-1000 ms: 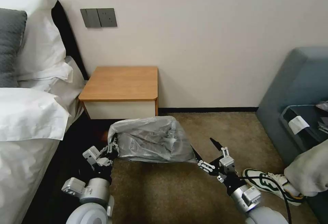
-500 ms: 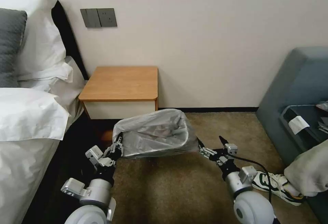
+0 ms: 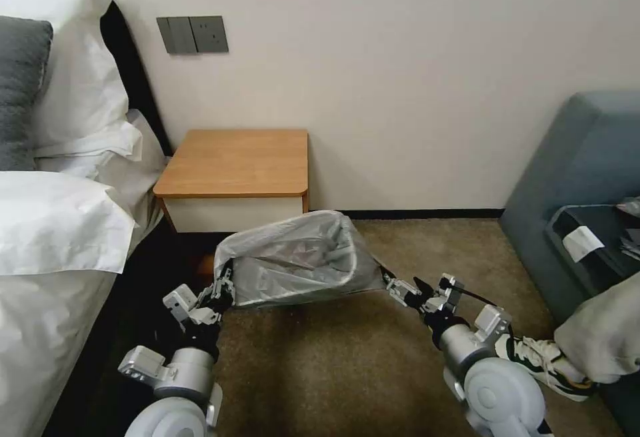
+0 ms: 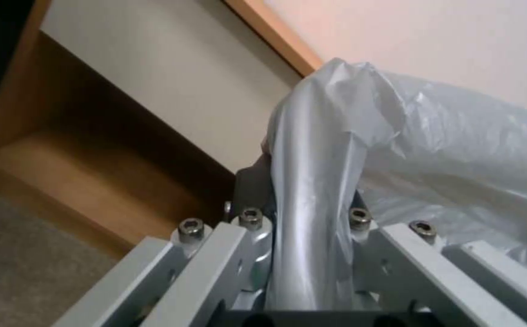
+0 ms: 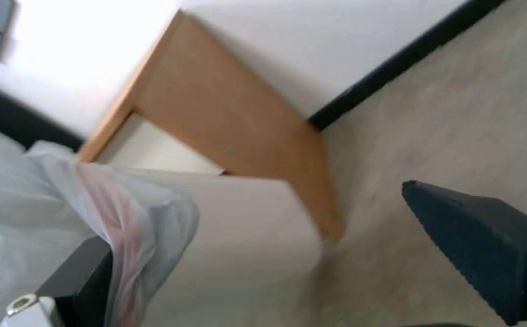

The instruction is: Pick up the garbage bag from the table and place it over the trash can.

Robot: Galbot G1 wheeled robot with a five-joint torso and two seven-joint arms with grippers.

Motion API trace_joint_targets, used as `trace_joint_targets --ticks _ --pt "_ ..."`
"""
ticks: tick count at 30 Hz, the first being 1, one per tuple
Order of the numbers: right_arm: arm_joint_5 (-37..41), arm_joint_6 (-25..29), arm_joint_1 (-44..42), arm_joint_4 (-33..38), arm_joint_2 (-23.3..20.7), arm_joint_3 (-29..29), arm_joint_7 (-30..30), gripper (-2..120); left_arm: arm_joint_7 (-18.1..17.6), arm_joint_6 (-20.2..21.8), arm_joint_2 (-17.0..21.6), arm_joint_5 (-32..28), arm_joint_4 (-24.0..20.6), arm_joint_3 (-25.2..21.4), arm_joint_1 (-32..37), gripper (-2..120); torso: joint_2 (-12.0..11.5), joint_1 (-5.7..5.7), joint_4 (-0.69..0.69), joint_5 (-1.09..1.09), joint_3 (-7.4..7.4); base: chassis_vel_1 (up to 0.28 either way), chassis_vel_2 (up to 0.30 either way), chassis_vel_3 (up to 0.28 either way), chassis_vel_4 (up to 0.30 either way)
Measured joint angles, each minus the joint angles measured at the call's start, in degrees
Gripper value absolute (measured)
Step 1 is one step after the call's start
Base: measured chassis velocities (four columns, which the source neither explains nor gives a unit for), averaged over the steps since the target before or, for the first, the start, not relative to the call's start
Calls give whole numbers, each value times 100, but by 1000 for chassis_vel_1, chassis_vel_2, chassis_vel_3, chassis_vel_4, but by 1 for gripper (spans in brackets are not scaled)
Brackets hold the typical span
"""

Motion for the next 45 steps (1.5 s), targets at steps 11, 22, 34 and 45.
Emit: trace_joint_targets --ticks 11,22,34,45 --pt "791 -355 -58 -26 247 161 -403 100 -139 11 6 207 186 -59 -62 5 0 0 1 1 0 0 0 0 0" --pt "-1039 1232 -70 159 75 -98 -1781 100 -68 10 126 1018 350 33 -40 5 0 0 0 1 0 0 0 0 0" --pt "-4073 1932 585 809 -1583 -767 -2146 72 249 -53 485 2452 412 117 -196 5 0 0 0 2 0 0 0 0 0" --pt "-3438 107 3433 187 -3119 -3498 -1626 24 291 -21 487 3027 470 270 -349 5 0 0 1 2 1 0 0 0 0"
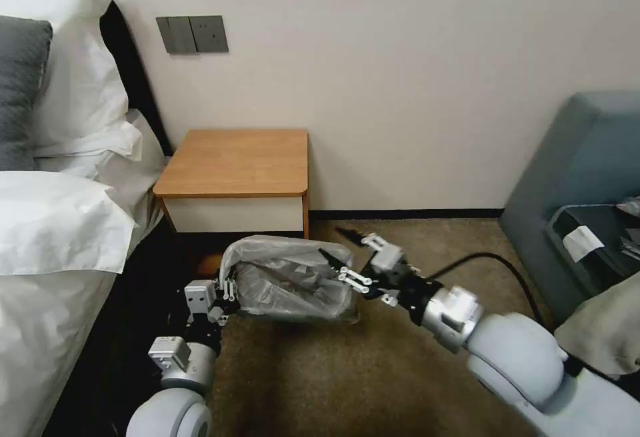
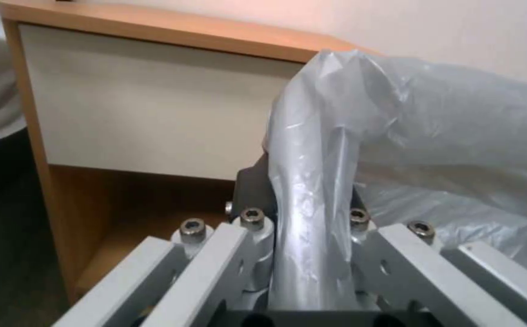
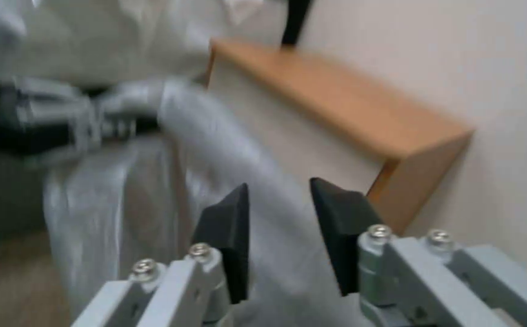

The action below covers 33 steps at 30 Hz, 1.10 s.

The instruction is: Pick up the garbage bag from the table and place it over the trash can.

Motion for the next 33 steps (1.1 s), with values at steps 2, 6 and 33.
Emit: trace_joint_targets --ticks 2,6,33 --pt "123 -151 269 -149 12 -251 31 20 -1 9 -9 -2 13 9 -20 5 0 0 0 -1 0 0 0 0 0" --pt "441 -460 1065 -662 147 -978 130 4 -10 57 -42 -24 33 43 -94 5 0 0 0 -1 0 0 0 0 0" --pt "468 -655 4003 -3438 1764 -4261 -307 0 46 -28 -293 482 -227 193 225 5 0 0 1 -2 -1 0 0 0 0"
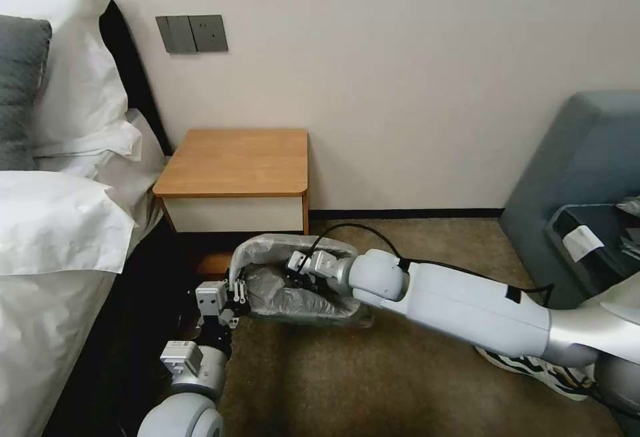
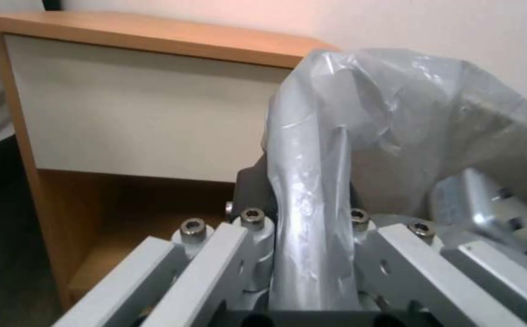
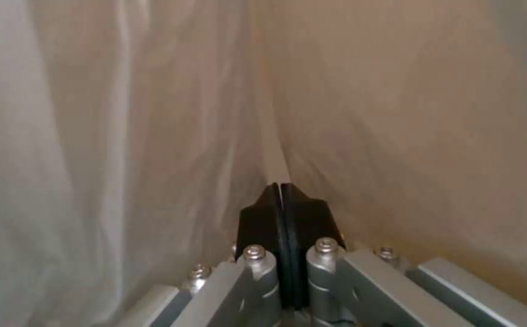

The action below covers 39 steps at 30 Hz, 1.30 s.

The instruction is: Pick up the garbage bag from the table and place it over the trash can.

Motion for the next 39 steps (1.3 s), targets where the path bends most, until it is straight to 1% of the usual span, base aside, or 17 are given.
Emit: trace_joint_targets --ticks 6,10,13,14,16,18,19,21,22,24,26,28,30,31,35,36,39 --pt "-39 27 -12 30 2 24 -21 0 -7 7 -9 6 0 -1 5 5 0 0 0 0 0 0 0 0 0" --pt "-19 106 -204 434 -272 337 -21 0 -97 77 -23 -88 0 -69 1 5 0 0 0 1 0 0 0 0 0" --pt "151 154 -668 1130 -723 980 10 0 -311 299 -51 -353 0 -110 -30 5 1 0 -1 1 -1 0 0 0 0" --pt "151 154 -668 1130 -723 980 10 0 -311 299 -51 -353 0 -110 -30 5 1 0 -1 1 -1 0 0 0 0" --pt "302 158 -992 1491 -933 1349 75 0 -453 469 -62 -570 -2 -109 -43 5 1 0 0 3 -1 0 0 0 0" --pt "561 281 -1698 2067 -1288 2170 266 0 -724 975 -56 -1062 -46 -93 -82 5 1 0 -1 2 -1 0 0 0 0" --pt "561 281 -1698 2067 -1288 2170 266 0 -724 975 -56 -1062 -46 -93 -82 5 1 0 -1 2 -1 0 0 0 0" --pt "728 581 -2381 2403 -1395 3052 555 0 -799 1422 17 -1428 -60 -90 -132 5 1 0 -2 2 -1 0 0 0 0" --pt "728 581 -2381 2403 -1395 3052 555 0 -799 1422 17 -1428 -60 -90 -132 5 1 0 -2 2 -1 0 0 0 0" --pt "862 1040 -3155 2592 -1318 3888 826 -2 -823 1694 117 -1734 -48 -91 -197 5 1 0 -2 2 -1 0 0 0 0" --pt "1016 1545 -3899 2711 -1205 4552 1067 6 -828 1958 244 -2036 -23 -93 -247 5 1 0 -2 3 -1 0 0 0 0" --pt "1075 1691 -4151 2723 -1143 4771 1122 10 -827 2013 279 -2114 -5 -100 -232 5 1 0 -5 1 -2 0 0 0 0" --pt "1169 2021 -4518 2696 -1007 5140 1212 17 -872 2043 325 -2285 87 -96 -239 5 1 0 -1 4 -1 0 0 0 0" --pt "1169 2021 -4518 2696 -1007 5140 1212 17 -872 2043 325 -2285 87 -96 -239 5 1 0 -1 4 -1 0 0 0 0" --pt "1247 2383 -5140 2600 -634 5924 1280 39 -880 2061 397 -2325 429 21 -360 5 1 0 -1 0 -1 0 0 0 0" --pt "1247 2383 -5140 2600 -634 5924 1280 39 -880 2061 397 -2325 429 21 -360 5 1 0 -1 0 -1 0 0 0 0" --pt "1247 2492 -5423 2514 -400 6246 1269 52 -790 2050 397 -2304 659 97 -414 5 1 0 -1 2 0 0 0 0 0"
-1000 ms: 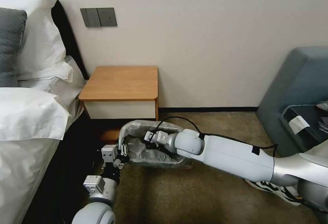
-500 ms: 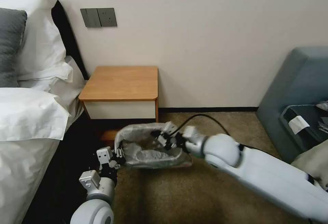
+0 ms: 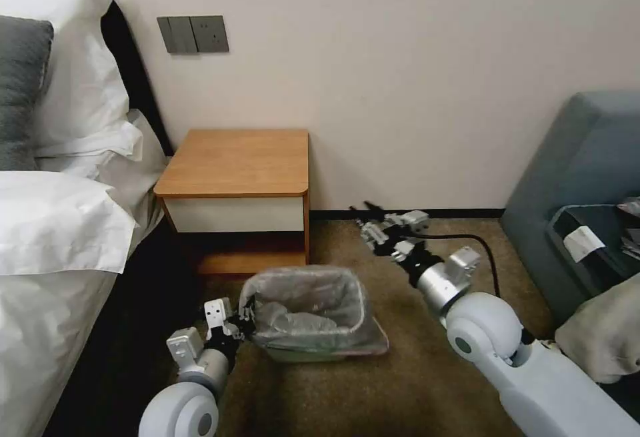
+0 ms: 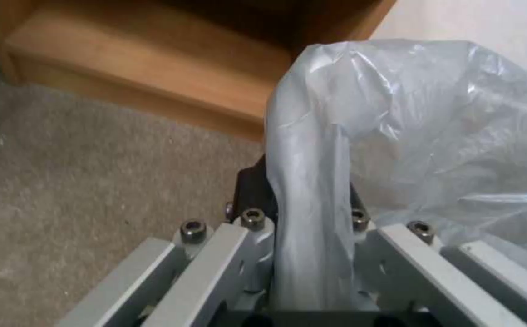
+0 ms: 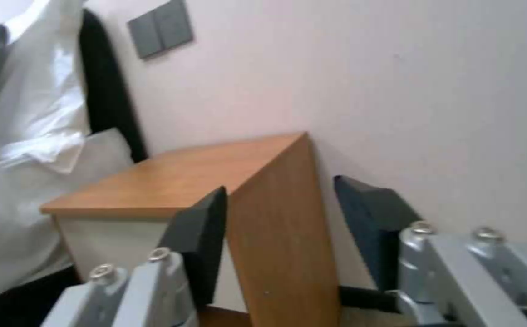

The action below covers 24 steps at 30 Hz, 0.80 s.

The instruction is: Pick up the garbage bag from the table and place it over the trash can.

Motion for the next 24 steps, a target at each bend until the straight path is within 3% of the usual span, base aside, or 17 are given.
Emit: trace_joint_targets --ticks 6,8,13,16,24 --pt "-33 58 -151 -20 146 109 -68 69 73 -152 -43 63 180 41 11 5 0 0 0 -1 0 0 0 0 0" --pt "-74 60 -189 -8 210 117 -91 81 83 -172 -65 83 254 41 51 5 0 0 1 -1 0 0 0 0 0" --pt "-149 78 -326 63 369 108 -140 97 92 -327 -108 153 339 70 119 5 0 0 1 -1 0 0 0 0 0" --pt "-210 101 -360 68 437 104 -178 100 81 -315 -117 177 339 83 127 7 0 0 1 -1 0 0 0 0 0" --pt "-238 140 -373 79 459 128 -243 100 65 -206 -120 167 314 115 156 33 0 0 1 0 0 0 0 0 0"
